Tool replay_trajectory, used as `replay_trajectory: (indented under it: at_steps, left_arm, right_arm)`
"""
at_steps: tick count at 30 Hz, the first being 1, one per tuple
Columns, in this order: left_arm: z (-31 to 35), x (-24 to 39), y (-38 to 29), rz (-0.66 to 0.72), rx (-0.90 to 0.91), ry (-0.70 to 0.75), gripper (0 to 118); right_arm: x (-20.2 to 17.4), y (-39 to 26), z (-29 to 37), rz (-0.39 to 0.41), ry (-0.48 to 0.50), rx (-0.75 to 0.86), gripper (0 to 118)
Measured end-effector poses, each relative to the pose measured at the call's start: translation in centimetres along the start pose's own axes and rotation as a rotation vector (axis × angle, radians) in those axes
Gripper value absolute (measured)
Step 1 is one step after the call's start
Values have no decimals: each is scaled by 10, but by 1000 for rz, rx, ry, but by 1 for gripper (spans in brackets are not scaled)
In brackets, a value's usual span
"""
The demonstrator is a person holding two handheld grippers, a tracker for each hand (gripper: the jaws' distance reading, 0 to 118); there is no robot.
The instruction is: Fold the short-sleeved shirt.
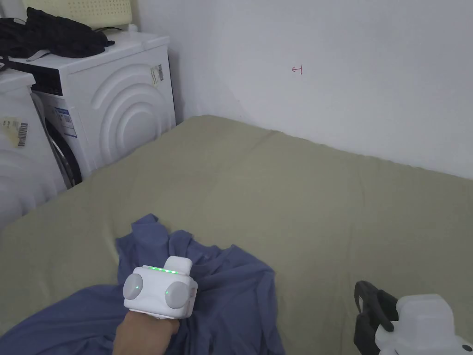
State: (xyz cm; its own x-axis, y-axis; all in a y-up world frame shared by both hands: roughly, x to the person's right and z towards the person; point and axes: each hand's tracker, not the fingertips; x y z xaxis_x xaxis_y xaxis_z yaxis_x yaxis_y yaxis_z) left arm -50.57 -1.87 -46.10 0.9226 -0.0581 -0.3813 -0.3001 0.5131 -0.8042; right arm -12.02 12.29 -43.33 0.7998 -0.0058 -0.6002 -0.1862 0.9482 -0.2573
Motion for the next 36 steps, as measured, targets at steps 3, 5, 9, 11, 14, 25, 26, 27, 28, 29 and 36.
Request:
replay_trajectory:
  at_steps: [3, 5, 9, 11, 14, 25, 26, 27, 28, 29, 36]
  left_arm:
    - [3, -13, -2, 146, 20, -78, 13]
    - [5, -15, -1, 168, 23, -141, 13]
    - [15, 24, 6, 122, 84, -252, 13]
    - [19, 66, 13, 66, 98, -251, 13]
    - [18, 126, 21, 0, 105, -330, 13]
    - [85, 412, 31, -235, 154, -696, 13]
    - [96, 446, 28, -263, 159, -734, 13]
    - [105, 473, 26, -286, 160, -774, 13]
    - [116, 498, 23, -293, 157, -822, 13]
    - [126, 521, 19, -306, 161, -855, 13]
    - [148, 609, -8, -429, 142, -869, 13]
  right_arm:
    - [5, 0, 6, 2, -9, 6, 0]
    - [10, 0, 11, -7, -18, 12, 0]
    - [27, -2, 23, -52, -42, 24, 0]
    - [38, -5, 33, -64, -63, 23, 0]
    - [60, -8, 54, -71, -109, 24, 0]
    - [170, -25, 161, -105, -371, 49, 0]
    - [182, -28, 172, -115, -402, 49, 0]
    - [192, -32, 183, -123, -425, 48, 0]
    - [202, -35, 193, -132, -453, 49, 0]
    - [211, -37, 201, -141, -472, 51, 0]
    - [258, -57, 245, -178, -565, 44, 0]
